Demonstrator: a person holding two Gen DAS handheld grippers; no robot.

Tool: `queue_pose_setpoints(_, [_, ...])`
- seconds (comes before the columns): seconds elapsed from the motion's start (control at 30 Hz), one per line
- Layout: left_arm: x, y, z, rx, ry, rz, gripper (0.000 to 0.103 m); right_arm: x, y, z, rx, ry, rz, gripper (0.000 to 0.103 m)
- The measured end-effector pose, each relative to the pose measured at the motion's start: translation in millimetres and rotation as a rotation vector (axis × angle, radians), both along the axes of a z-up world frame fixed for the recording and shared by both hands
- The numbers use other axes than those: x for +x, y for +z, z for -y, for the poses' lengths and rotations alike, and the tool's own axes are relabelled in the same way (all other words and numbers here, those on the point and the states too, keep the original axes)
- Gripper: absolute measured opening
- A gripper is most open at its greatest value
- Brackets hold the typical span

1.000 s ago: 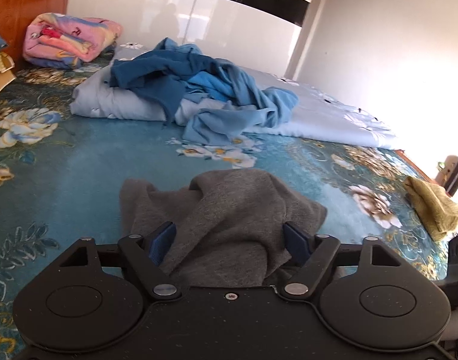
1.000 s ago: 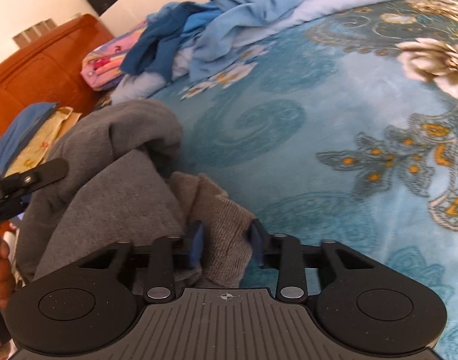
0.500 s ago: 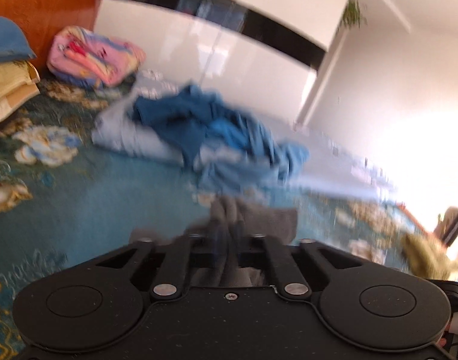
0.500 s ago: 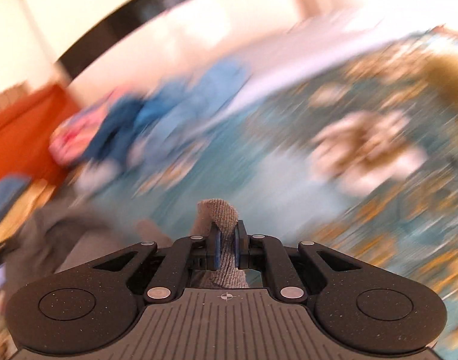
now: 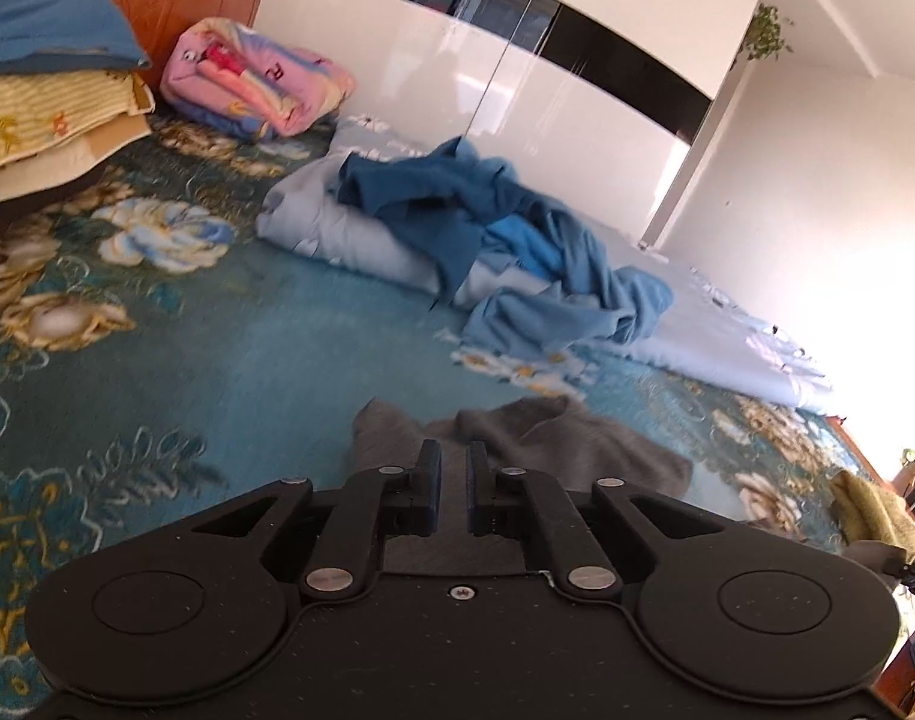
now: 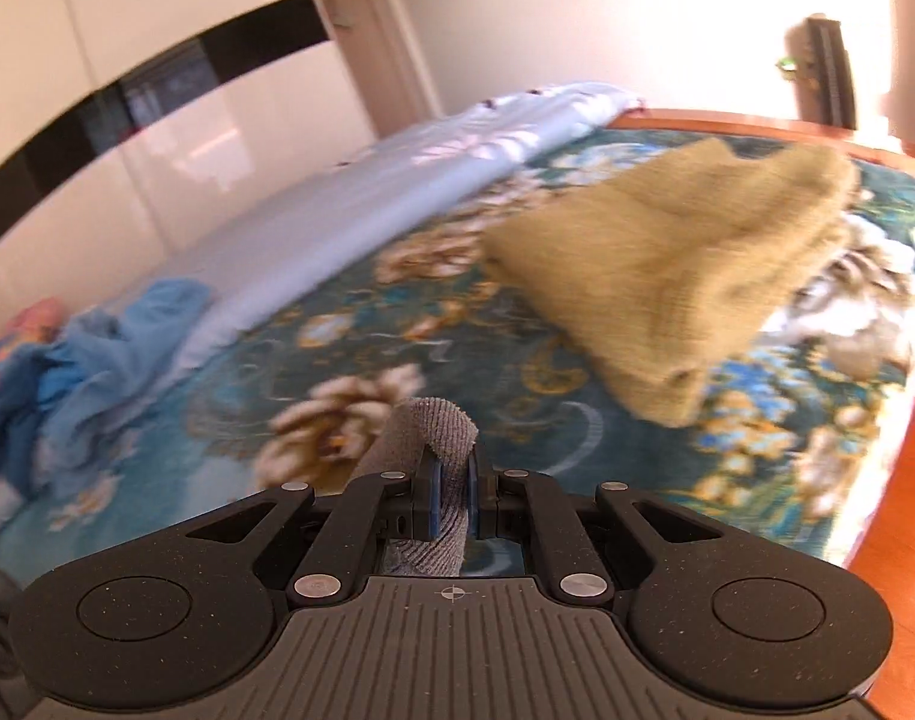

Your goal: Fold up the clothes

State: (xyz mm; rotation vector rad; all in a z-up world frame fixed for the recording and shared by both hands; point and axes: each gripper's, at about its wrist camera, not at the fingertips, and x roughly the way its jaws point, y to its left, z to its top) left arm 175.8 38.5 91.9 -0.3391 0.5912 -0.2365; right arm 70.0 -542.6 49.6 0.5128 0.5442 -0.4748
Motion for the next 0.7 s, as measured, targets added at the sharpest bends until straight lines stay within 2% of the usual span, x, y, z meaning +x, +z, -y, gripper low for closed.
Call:
queue_pose_setpoints(0.07, [2.8, -7.6, 0.0, -0.002, 0.003, -0.022, 0.023, 2.1, -7.9, -0.7, -0.005, 0.014, -0.023, 0.007])
queue_pose_setpoints(0.23, [11.0, -25.8, 3.6, 0.023, -0.003, -0.062, 0.029, 0.9, -3.0, -5.4, -0.043, 0.026, -0.035, 0.011])
queue_pose_setpoints(0.3, [12.7, -32.4, 3.7, 0.011, -0.004, -0.08, 0.036, -0.3, 1.9, -6.2, -0.079, 0.028, -0.047, 0.014])
queue_pose_setpoints(0.37, [12.8, -38.4, 3.1, 0.0, 0.002, -0.091, 0.043, -5.8, 10.7, -8.3, -0.157, 0.0, -0.065, 0.028])
queue_pose_setpoints(0.4, [13.7, -41.2, 3.0, -0.003, 0.005, -0.099, 0.044, -8.0, 14.5, -10.3, -0.184, -0.017, -0.064, 0.046])
queue_pose_setpoints(0.47, [16.1, -46.9, 2.6, -0.01, 0.01, -0.116, 0.048, -11.1, 19.9, -12.4, -0.177, -0.019, -0.038, 0.047])
queue_pose_setpoints(0.57, [19.0, -56.2, 3.3, -0.023, 0.026, -0.136, 0.05, -4.5, 21.4, -37.5, -0.066, 0.103, 0.006, 0.047])
queue_pose_setpoints(0.67, [20.4, -61.9, 5.7, -0.045, 0.027, -0.15, 0.055, 16.4, 12.1, -94.7, -0.007, 0.345, -0.014, 0.049])
queue_pose_setpoints(0.7, [20.4, -63.1, 7.0, -0.044, 0.025, -0.15, 0.057, 23.2, 8.8, -114.5, 0.003, 0.42, -0.02, 0.054])
